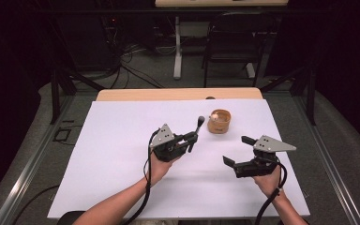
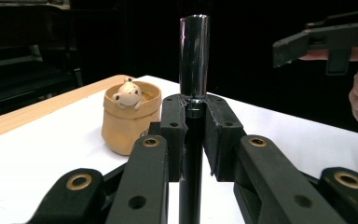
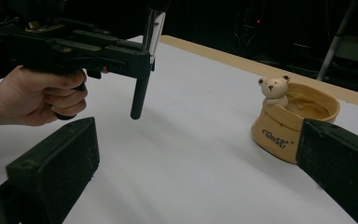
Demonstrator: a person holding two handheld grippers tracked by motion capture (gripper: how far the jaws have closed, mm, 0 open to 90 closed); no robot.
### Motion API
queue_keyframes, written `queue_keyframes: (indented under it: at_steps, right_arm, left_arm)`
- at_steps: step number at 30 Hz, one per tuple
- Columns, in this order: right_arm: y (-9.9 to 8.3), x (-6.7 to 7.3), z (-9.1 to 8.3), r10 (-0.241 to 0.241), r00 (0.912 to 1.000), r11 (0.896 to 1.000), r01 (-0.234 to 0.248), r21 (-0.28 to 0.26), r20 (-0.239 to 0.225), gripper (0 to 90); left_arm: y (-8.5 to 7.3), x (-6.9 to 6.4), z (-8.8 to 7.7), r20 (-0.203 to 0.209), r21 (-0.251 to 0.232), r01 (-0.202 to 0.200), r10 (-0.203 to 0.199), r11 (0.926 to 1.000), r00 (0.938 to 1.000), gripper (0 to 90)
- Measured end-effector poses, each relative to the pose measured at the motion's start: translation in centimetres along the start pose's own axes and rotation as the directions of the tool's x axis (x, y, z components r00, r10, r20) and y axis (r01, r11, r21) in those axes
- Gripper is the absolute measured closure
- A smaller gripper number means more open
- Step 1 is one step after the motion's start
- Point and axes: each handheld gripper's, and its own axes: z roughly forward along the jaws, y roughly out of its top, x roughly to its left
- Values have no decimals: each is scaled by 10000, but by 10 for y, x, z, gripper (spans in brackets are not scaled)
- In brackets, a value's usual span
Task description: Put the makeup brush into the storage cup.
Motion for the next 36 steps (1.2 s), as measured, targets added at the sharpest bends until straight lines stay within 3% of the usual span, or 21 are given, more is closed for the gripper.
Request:
queue_keyframes:
  at_steps: [15,36]
  right_arm:
    - [14,4,26,253,9980,9990,-275,-355,-586,0]
    - [23,5,46,565,9944,9959,-625,-660,-892,0]
  left_arm:
    - [-4,-9,13,419,89,-102,99,9999,9991,787]
    - [-5,-19,19,753,98,-168,160,9998,9970,787]
